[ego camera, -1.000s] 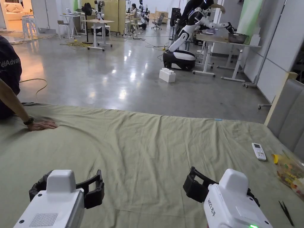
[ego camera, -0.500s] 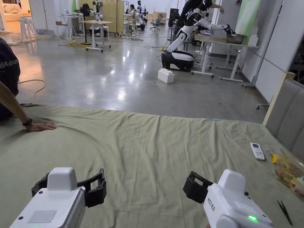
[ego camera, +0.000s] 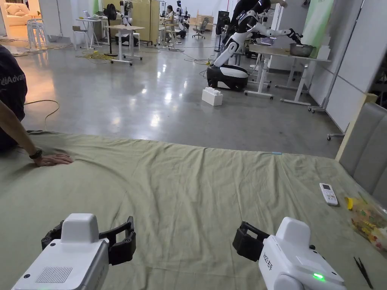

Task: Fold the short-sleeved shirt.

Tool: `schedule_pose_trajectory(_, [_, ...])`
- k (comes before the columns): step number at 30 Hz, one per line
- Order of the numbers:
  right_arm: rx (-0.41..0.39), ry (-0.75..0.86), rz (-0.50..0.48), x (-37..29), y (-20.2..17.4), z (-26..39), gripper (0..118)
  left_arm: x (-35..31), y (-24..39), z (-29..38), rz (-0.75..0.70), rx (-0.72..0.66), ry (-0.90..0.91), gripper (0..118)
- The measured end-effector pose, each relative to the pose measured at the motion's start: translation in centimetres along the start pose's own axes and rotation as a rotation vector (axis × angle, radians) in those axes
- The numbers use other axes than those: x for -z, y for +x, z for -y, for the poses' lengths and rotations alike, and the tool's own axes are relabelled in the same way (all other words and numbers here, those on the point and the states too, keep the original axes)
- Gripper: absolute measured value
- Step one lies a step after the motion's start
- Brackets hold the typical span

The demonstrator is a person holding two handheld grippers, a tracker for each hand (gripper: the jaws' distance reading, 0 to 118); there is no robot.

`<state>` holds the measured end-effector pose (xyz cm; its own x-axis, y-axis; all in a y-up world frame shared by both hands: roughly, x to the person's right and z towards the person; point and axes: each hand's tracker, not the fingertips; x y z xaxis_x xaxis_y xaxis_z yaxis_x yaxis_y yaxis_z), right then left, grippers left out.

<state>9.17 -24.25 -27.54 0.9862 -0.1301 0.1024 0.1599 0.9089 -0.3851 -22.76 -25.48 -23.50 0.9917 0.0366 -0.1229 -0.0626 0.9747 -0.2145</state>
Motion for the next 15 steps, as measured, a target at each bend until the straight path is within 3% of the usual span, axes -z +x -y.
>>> schedule_pose_trajectory(10, [-0.005,0.007,0.010,1.08,-0.09,0.50,118,0.41,-0.25,-0.16,-0.012,0.031,0.004,103])
schedule_pose_trajectory(13, [0.002,-0.005,0.022,0.70,-0.32,0.43,118,0.52,-0.10,-0.02,-0.036,0.100,0.041,103])
schedule_pose_trajectory(15, [0.012,0.018,-0.010,0.67,0.11,0.58,118,0.48,-0.08,-0.14,-0.045,0.106,0.046,103])
